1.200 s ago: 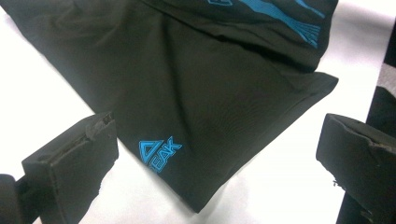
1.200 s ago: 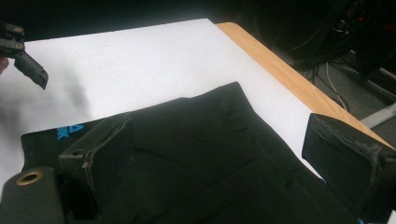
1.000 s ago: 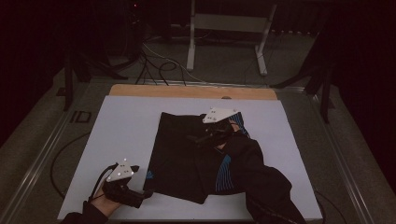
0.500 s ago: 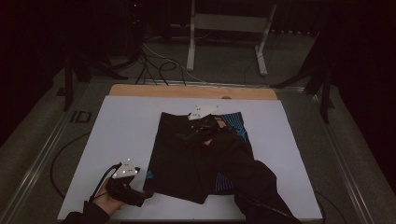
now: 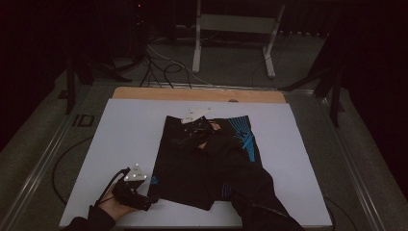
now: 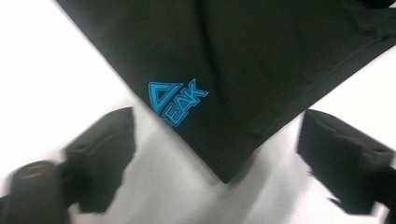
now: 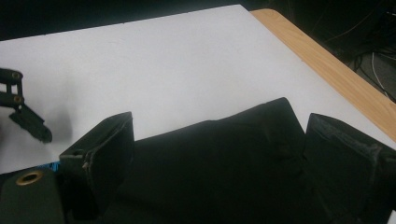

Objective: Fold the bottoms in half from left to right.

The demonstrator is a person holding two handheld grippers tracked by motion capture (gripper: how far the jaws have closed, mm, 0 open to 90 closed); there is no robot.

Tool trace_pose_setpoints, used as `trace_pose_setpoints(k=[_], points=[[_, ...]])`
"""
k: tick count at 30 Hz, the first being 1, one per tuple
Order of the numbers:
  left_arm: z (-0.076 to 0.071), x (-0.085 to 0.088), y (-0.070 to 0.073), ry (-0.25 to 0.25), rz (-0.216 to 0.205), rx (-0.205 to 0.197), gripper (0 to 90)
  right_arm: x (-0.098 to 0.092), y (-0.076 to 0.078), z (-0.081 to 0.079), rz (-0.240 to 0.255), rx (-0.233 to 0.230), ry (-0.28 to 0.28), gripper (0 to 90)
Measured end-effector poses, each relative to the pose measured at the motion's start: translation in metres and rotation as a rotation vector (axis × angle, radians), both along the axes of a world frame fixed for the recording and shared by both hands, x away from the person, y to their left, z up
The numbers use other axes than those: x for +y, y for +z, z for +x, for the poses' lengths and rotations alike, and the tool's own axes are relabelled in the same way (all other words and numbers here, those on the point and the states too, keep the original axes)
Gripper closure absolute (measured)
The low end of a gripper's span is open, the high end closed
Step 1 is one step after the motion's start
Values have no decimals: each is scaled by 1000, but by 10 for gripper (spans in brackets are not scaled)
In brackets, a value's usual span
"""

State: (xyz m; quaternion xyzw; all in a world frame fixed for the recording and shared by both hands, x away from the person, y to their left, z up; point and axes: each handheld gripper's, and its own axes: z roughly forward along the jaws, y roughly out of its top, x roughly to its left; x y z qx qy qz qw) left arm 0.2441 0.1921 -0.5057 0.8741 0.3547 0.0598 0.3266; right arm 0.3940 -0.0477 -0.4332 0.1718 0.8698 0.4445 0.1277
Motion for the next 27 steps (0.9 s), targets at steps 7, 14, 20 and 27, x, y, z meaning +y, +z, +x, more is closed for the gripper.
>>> trace_pose_setpoints(k=[7,14,20,27], points=[[0,-1,-3,-11,23,11,289,8,-5,2,-8,5,10,92],[-1,-5,-2,-27,45,-6,456,13,-9,5,-7,10,16,92],[-1,-10,-2,-28,64,-17,597,18,-11,8,-4,16,15,92],[-1,-14,-1,-36,53,-3,748,25,-14,12,-5,21,21,92]])
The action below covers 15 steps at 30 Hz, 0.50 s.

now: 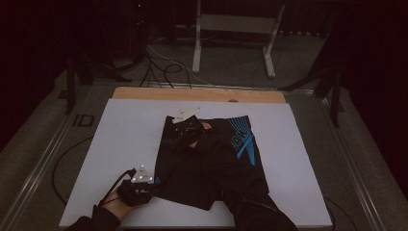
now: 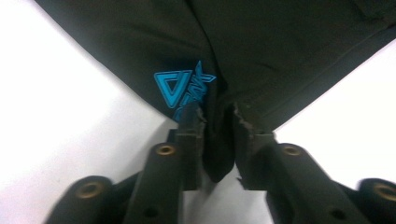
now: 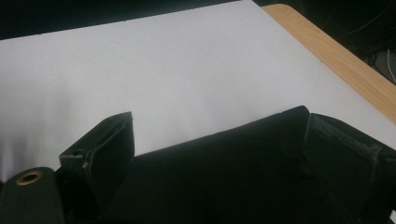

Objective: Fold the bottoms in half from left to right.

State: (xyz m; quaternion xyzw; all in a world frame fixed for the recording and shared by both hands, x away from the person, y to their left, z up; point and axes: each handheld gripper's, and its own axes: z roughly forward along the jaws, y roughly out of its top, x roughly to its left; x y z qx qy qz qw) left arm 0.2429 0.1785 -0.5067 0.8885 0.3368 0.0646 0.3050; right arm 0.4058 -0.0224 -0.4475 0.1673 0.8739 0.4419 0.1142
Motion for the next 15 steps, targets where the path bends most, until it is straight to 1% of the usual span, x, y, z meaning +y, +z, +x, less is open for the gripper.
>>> trace_pose_setpoints(k=[6,8,13,15], points=[[1,1,1,4,-15,14,829,6,-5,3,-5,9,5,92],[0,1,3,11,-12,2,842,8,-7,5,0,11,0,92],[-2,1,7,10,-21,-20,850,12,-10,11,-8,15,-9,92],[-3,1,9,6,-28,-24,851,14,-12,14,-3,18,-13,92]])
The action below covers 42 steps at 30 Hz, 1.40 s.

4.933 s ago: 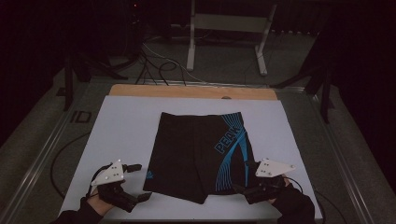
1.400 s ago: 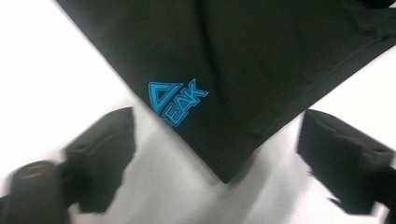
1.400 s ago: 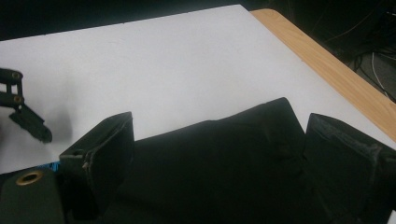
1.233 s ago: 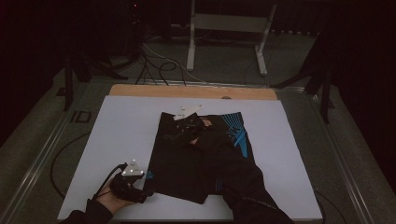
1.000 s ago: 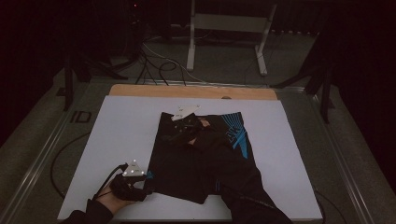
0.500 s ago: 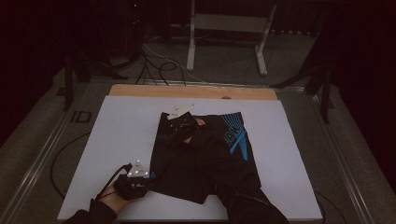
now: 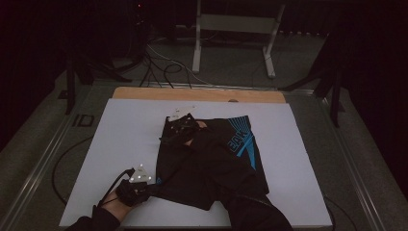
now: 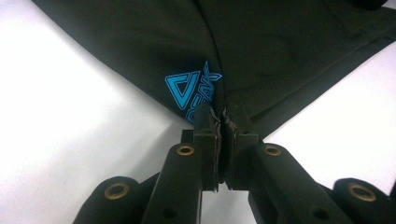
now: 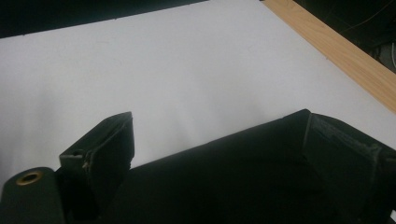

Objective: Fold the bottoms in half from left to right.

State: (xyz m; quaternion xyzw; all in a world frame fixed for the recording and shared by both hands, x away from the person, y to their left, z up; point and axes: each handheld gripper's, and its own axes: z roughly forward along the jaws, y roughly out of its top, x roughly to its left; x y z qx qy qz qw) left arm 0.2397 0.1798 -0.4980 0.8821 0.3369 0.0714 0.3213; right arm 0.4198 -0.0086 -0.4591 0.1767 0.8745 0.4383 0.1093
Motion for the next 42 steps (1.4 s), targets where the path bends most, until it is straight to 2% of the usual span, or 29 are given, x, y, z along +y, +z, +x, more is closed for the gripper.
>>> trace_pose_setpoints(k=[3,11,14,19,20,22,25,30,32,34,36,42], points=[[0,1,2,-3,-16,3,851,2,-2,4,-3,2,-12,92],[-1,0,2,0,-13,-4,851,11,-15,17,-32,5,-42,114],[-1,0,2,-2,-12,-5,851,15,-19,23,-16,26,-77,128],[-1,0,2,-4,-12,-9,850,26,-29,29,-42,55,-149,142],[-1,0,2,-5,-13,-10,850,28,-31,30,-64,52,-166,152],[-2,0,2,-7,-14,-11,851,31,-34,33,-74,41,-196,207],[-1,0,2,-8,-13,-11,850,37,-38,35,-72,49,-240,263],[-2,0,2,-8,-15,-11,851,47,-47,38,-135,43,-293,395],[-2,0,2,-9,-16,-11,851,49,-49,41,-148,54,-310,451],[-2,0,2,-10,-17,-10,850,51,-52,42,-164,62,-335,483],[-2,0,2,-11,-18,-10,850,52,-55,44,-163,81,-334,507],[-2,0,1,-13,-18,-6,850,55,-60,46,-178,88,-352,551]])
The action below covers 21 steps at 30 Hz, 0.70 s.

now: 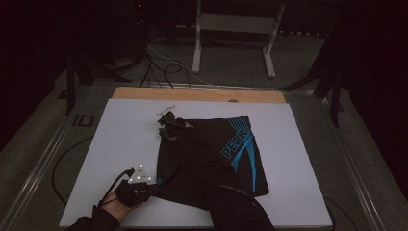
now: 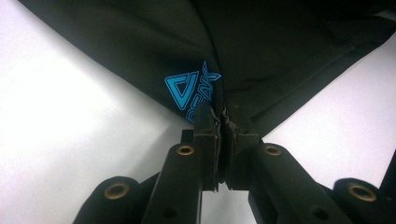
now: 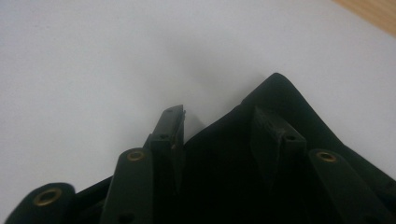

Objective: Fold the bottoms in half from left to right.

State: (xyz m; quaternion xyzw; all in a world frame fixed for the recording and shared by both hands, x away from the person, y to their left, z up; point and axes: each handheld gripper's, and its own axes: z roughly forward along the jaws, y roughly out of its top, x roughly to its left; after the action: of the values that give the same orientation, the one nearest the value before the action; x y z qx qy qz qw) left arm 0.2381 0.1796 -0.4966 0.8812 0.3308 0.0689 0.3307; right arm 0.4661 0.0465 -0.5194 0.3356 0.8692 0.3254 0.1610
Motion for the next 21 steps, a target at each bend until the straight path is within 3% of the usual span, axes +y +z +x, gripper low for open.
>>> trace_pose_setpoints(k=[5,9,16,21], points=[[0,0,0,-2,-1,3,850,1,-2,2,11,23,1,551],[0,0,0,-2,-1,3,850,1,-1,2,-10,21,9,579],[0,0,0,1,-6,3,850,-3,0,6,-46,-8,-12,856],[0,0,1,1,-14,2,851,-5,4,6,-61,-6,28,883]])
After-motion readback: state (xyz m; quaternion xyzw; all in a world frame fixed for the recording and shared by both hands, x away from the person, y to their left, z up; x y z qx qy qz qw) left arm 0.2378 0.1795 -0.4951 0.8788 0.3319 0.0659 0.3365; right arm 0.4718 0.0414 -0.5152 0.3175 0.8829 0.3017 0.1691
